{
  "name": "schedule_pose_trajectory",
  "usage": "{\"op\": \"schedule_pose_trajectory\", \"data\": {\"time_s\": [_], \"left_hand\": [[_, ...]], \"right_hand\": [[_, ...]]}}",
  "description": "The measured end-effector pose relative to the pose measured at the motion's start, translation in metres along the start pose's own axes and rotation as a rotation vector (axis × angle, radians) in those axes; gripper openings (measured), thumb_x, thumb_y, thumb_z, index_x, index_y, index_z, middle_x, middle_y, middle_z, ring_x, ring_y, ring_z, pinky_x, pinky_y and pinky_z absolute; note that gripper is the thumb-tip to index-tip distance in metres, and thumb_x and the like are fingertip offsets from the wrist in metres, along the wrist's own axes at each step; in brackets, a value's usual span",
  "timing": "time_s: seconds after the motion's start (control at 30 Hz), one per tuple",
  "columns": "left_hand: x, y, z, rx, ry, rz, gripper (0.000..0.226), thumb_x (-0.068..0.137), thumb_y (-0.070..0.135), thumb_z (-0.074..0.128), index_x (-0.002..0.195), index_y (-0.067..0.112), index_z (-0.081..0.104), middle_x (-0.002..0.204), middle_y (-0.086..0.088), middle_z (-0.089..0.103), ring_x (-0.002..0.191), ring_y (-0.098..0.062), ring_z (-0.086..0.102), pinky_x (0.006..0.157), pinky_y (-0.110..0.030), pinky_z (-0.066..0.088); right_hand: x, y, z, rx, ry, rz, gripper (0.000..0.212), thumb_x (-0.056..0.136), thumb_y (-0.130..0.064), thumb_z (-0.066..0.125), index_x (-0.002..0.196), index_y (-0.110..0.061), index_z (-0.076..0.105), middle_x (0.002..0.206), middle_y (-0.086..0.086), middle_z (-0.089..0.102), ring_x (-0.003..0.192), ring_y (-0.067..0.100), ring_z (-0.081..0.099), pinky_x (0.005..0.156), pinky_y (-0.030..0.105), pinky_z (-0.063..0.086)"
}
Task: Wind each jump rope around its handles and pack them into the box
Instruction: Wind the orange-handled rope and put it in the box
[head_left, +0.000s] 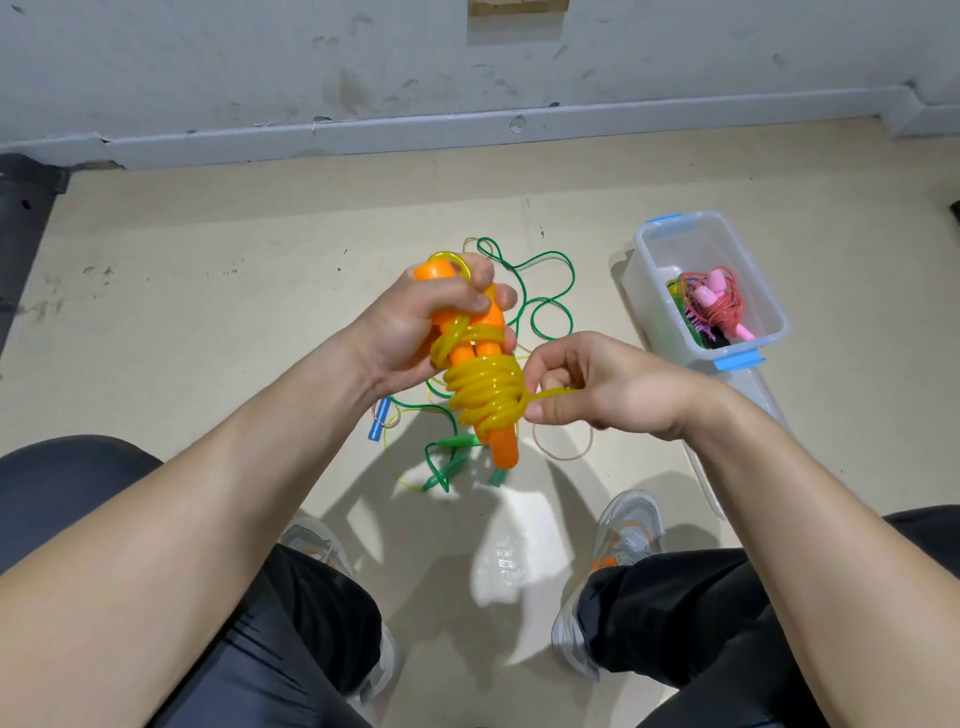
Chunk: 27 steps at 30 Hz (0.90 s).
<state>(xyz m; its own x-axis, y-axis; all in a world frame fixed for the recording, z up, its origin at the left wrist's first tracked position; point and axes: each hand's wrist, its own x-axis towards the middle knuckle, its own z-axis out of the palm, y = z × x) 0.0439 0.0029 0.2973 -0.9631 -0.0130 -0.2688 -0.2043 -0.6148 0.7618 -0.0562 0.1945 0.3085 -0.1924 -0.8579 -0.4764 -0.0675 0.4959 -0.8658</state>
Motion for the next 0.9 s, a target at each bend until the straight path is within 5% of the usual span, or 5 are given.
{"op": "schedule_pose_trajectory", "data": {"time_s": [0.2, 0.43, 0.6, 0.7, 0.9], "left_hand": [[0.000, -0.006, 0.004, 0.090, -0.144, -0.023, 0.027, 0.070, 0.003, 0.064, 0.095, 0.011, 0.057, 0.095, -0.015, 0.061, 0.074, -0.035, 0.067, 0.075, -0.043, 0.057], [-0.001, -0.001, 0.000, -0.024, -0.063, 0.003, 0.036, 0.071, 0.005, 0.064, 0.104, 0.014, 0.055, 0.095, -0.011, 0.063, 0.074, -0.033, 0.067, 0.073, -0.041, 0.057], [0.004, 0.000, -0.004, -0.316, 0.254, 0.117, 0.014, 0.084, 0.005, 0.054, 0.085, 0.019, 0.056, 0.087, -0.006, 0.060, 0.074, -0.027, 0.066, 0.075, -0.035, 0.056], [0.008, 0.000, -0.012, -0.319, 0.509, 0.195, 0.024, 0.092, 0.002, 0.052, 0.071, 0.016, 0.052, 0.081, -0.007, 0.057, 0.069, -0.029, 0.066, 0.067, -0.034, 0.058], [0.010, 0.007, -0.027, -0.112, 0.800, 0.344, 0.023, 0.087, -0.007, 0.056, 0.075, 0.011, 0.051, 0.077, -0.011, 0.058, 0.064, -0.033, 0.066, 0.062, -0.037, 0.056]], "right_hand": [[-0.009, -0.002, -0.016, 0.044, -0.093, 0.103, 0.018, 0.089, 0.000, 0.070, 0.083, -0.016, 0.063, 0.063, 0.009, 0.061, 0.046, 0.013, 0.041, 0.046, 0.023, 0.033], [-0.009, 0.002, -0.018, 0.122, -0.011, -0.018, 0.011, 0.092, -0.001, 0.066, 0.091, -0.012, 0.068, 0.070, 0.009, 0.066, 0.053, 0.012, 0.054, 0.053, 0.024, 0.050], [-0.001, 0.010, -0.012, -0.064, 0.074, -0.092, 0.028, 0.103, -0.003, 0.051, 0.092, -0.020, 0.070, 0.069, -0.006, 0.058, 0.068, 0.009, 0.052, 0.069, 0.022, 0.046], [0.003, 0.010, 0.000, -0.245, 0.114, -0.114, 0.027, 0.105, -0.016, 0.044, 0.085, -0.023, 0.060, 0.074, -0.011, 0.059, 0.076, 0.010, 0.056, 0.078, 0.033, 0.047], [0.002, -0.013, 0.036, -0.075, 0.164, -0.190, 0.016, 0.085, -0.022, 0.040, 0.080, -0.019, 0.055, 0.055, -0.017, 0.043, 0.054, 0.003, 0.037, 0.054, 0.018, 0.031]]}}
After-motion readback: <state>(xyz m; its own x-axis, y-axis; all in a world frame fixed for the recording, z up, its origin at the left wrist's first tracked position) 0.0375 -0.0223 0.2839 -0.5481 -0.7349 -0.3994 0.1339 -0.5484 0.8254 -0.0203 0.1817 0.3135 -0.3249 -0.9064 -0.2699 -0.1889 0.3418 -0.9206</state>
